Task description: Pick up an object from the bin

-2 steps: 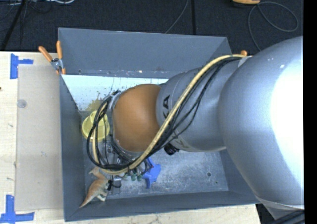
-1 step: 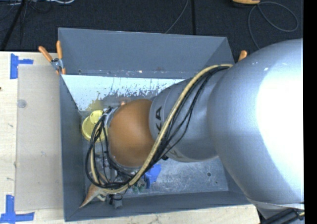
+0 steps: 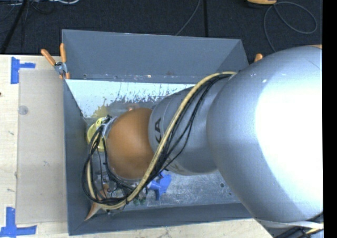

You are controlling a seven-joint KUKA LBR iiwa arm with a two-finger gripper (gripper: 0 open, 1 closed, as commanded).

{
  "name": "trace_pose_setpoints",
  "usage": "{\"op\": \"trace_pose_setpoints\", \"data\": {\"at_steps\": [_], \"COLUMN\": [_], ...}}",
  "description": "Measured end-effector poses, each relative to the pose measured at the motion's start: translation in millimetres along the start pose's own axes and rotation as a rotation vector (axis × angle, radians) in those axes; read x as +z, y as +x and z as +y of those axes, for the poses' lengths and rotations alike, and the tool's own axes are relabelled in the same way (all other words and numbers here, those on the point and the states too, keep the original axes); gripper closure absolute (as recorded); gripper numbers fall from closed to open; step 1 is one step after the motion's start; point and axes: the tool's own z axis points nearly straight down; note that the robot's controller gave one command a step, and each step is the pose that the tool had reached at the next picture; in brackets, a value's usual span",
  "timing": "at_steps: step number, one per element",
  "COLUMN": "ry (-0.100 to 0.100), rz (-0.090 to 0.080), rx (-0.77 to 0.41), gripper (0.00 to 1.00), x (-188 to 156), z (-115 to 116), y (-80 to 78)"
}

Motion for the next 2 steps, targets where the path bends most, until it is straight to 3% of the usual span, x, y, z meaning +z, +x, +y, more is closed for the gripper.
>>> {"op": "trace_pose_setpoints", "data": {"at_steps": [1, 2], "ry": [0.0, 0.0], "rz": [0.0, 0.001], "rx": [0.001, -0.039], "gripper": [1.0, 1.0], "x": [0, -132], "z": [0, -13], "y": [0.0, -6.4]}}
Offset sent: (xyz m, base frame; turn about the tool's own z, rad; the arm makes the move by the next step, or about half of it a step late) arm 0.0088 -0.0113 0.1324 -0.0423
